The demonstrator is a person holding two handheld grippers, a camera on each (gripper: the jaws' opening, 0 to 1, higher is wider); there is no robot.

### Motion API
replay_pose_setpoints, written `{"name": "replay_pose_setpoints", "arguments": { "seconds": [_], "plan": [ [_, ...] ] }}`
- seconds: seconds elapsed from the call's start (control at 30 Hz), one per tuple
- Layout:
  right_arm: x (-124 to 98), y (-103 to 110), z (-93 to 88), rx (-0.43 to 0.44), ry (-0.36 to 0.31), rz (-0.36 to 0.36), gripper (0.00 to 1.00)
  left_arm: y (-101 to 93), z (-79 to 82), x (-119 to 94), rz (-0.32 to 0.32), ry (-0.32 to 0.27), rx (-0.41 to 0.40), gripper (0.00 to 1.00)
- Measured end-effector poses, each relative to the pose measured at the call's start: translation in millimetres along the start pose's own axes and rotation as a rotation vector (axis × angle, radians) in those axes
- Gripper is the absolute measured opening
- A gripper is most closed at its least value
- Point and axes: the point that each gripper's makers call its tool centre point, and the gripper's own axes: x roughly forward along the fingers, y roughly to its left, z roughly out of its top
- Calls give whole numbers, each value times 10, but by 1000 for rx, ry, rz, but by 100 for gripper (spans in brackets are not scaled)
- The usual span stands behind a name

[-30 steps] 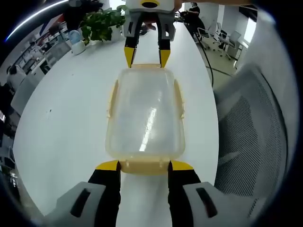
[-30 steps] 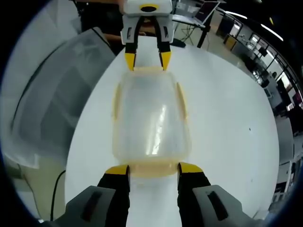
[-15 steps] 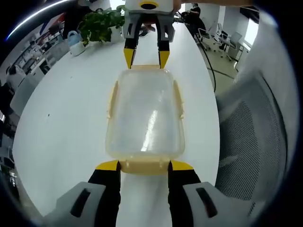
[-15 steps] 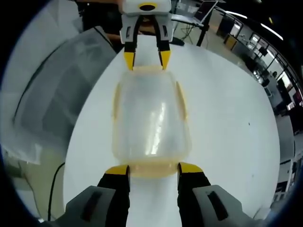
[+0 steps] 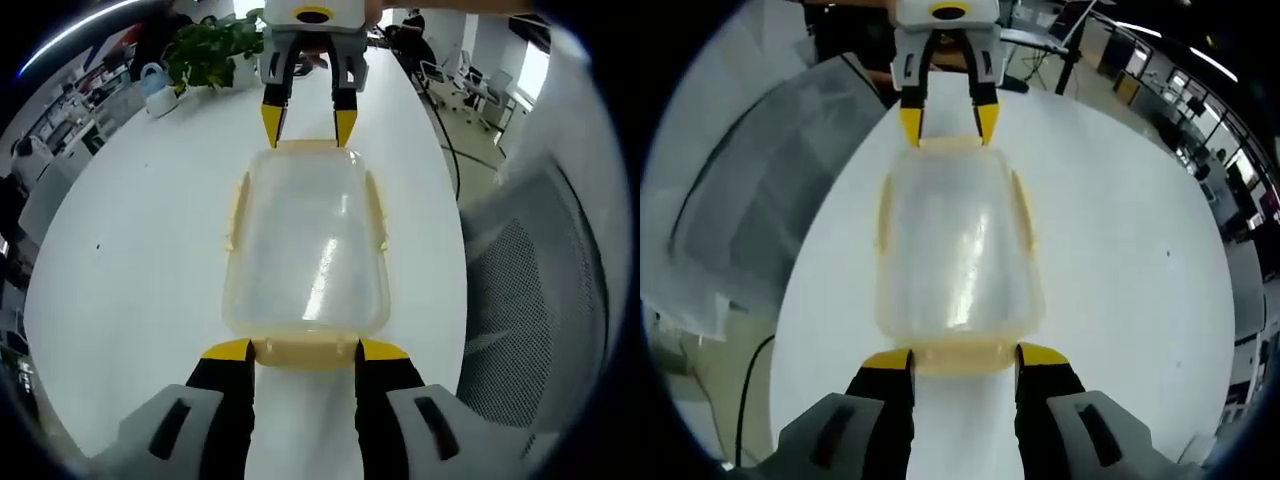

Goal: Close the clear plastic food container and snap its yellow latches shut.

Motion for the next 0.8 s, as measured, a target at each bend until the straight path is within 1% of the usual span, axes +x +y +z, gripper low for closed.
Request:
{"name": "replay_pose_setpoints", "arguments": {
  "seconds": [0.13,0.67,0.8],
  "plan": [
    [20,-9,-28,4,1,4,37,5,8,17,0,-1,0,38],
    [100,-20,-25,16,-10,23,37,20,-57,49,-15,5,-5,38],
    [108,-46,-19,23,-11,23,38,52,-67,48,-12,3,-1,38]
  ]
}}
